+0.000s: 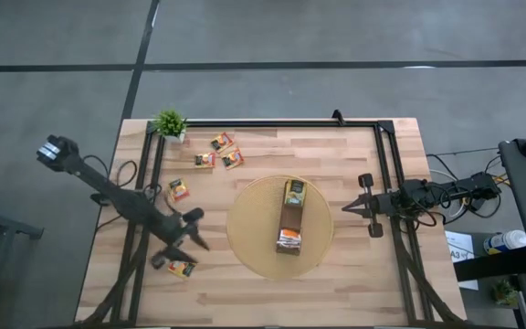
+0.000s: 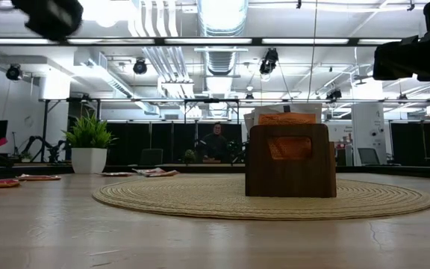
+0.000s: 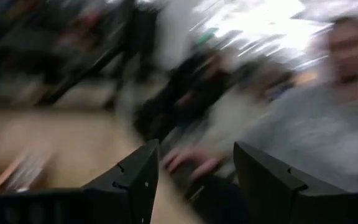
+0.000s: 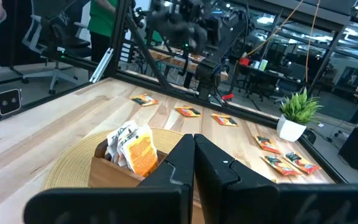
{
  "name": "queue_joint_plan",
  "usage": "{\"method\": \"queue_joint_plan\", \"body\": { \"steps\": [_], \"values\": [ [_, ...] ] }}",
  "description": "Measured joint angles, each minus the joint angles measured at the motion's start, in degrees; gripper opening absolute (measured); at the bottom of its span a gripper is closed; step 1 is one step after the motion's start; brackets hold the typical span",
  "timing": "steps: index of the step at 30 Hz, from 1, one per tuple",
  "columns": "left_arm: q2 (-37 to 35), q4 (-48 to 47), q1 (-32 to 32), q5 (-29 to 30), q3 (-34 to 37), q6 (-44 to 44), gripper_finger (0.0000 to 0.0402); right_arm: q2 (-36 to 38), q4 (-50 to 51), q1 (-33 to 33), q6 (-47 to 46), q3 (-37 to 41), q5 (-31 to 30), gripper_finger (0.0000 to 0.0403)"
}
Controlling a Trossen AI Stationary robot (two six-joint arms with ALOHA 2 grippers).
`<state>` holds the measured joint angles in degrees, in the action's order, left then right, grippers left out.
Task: Pick & Place Tea
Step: Put the orange tea bag into the middle section of the wooden organizer
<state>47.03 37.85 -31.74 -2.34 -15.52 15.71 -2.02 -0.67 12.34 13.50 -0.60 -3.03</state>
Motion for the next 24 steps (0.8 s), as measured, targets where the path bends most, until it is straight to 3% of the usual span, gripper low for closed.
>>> {"method": "queue_joint_plan", "body": {
  "steps": [4,8,18,24],
  "values": [
    [4.19,-26.88,-2.53,15.85,-9.93,8.3,0.0202,-0.02,0.0,0.0,0.0,0.0,-0.02,0.0008],
    [11.54,-44.69,-5.14,24.26,-19.47,21.7,0.0202,-0.02,0.0,0.0,0.0,0.0,0.0,0.0008],
    [27.73,-72.06,-10.06,24.43,-36.95,53.7,0.0202,-0.02,-0.02,0.0,0.0,0.0,0.0,0.0008],
    [35.5,-83.38,-13.69,16.9,-39.61,73.28,0.0202,-0.02,0.0,0.0,0.0,0.0,0.0,0.0008]
  ]
}}
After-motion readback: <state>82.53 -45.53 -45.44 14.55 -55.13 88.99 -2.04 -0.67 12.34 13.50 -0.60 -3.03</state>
